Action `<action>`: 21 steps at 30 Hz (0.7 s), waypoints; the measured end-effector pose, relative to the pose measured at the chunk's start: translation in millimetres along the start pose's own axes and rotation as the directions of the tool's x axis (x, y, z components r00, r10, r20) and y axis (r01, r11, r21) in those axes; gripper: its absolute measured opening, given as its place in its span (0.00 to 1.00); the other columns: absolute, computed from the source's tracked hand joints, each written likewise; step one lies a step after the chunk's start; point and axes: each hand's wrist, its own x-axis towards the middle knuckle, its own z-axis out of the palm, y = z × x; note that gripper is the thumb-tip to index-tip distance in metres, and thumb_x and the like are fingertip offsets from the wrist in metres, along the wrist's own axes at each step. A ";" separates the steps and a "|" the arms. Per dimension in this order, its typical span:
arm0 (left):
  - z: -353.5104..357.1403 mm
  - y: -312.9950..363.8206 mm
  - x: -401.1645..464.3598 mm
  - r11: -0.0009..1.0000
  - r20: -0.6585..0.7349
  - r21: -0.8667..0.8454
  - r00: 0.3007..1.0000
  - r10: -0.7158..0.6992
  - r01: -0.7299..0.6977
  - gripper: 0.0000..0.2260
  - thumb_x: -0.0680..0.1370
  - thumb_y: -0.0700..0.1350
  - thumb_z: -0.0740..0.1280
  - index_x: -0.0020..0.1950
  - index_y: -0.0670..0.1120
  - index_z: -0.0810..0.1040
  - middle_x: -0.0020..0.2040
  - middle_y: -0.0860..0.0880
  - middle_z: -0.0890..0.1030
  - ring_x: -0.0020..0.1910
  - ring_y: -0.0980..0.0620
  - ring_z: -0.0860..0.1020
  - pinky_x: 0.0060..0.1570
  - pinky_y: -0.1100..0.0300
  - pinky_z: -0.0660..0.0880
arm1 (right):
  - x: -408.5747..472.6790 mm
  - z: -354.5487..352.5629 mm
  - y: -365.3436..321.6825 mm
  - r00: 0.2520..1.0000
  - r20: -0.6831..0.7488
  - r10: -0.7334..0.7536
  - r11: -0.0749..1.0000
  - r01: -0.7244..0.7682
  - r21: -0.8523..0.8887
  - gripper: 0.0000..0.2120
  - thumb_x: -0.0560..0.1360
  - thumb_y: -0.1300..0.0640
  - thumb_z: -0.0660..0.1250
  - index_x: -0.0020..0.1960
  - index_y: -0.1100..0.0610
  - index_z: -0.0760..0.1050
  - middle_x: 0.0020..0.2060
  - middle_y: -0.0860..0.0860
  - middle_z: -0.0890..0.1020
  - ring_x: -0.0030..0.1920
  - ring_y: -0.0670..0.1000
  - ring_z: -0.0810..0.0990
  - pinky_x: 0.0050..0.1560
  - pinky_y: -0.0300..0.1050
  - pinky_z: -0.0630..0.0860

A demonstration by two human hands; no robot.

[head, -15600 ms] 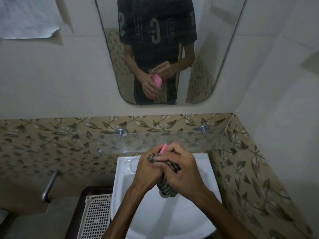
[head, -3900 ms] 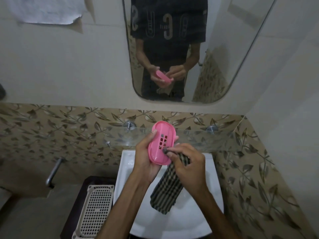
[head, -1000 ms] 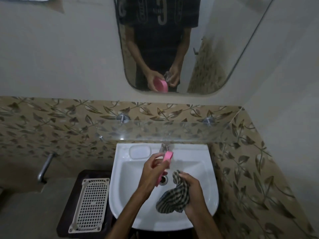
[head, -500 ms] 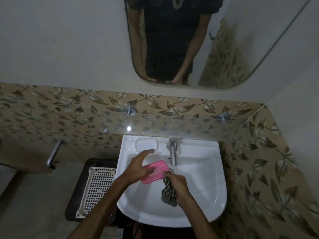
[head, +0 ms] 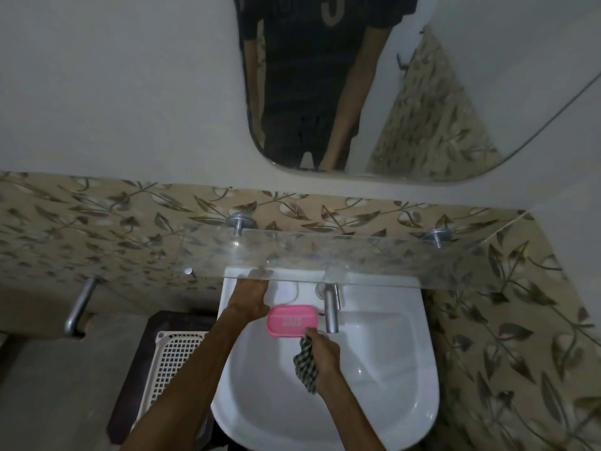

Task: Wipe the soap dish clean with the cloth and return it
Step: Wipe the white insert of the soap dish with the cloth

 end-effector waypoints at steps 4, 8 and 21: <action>0.3 -9.2 -8.9 0.988 -0.097 -0.148 0.994 -0.052 0.037 0.33 0.77 0.50 0.72 0.80 0.43 0.66 0.79 0.41 0.69 0.77 0.42 0.68 0.75 0.56 0.63 | 8.4 3.3 1.4 1.000 -0.002 -0.008 1.000 0.008 0.027 0.05 0.80 0.63 0.69 0.48 0.61 0.73 0.33 0.57 0.74 0.25 0.51 0.70 0.25 0.36 0.70; -0.8 -31.0 -41.9 0.918 -0.213 -0.379 0.954 -0.212 0.119 0.38 0.67 0.41 0.79 0.76 0.39 0.71 0.71 0.36 0.74 0.68 0.34 0.76 0.65 0.47 0.76 | 15.7 24.0 -1.9 0.999 -0.016 -0.028 0.997 0.027 -0.066 0.08 0.78 0.58 0.72 0.46 0.63 0.79 0.37 0.58 0.80 0.32 0.53 0.77 0.34 0.41 0.75; 25.7 -38.7 -107.6 0.801 -0.364 -0.597 0.874 -0.323 0.047 0.37 0.62 0.44 0.81 0.70 0.47 0.73 0.61 0.52 0.71 0.61 0.47 0.75 0.52 0.53 0.75 | 18.3 85.6 -29.1 0.968 -0.083 -0.238 0.836 0.161 -0.524 0.26 0.83 0.44 0.62 0.62 0.67 0.79 0.58 0.62 0.85 0.59 0.60 0.84 0.56 0.48 0.78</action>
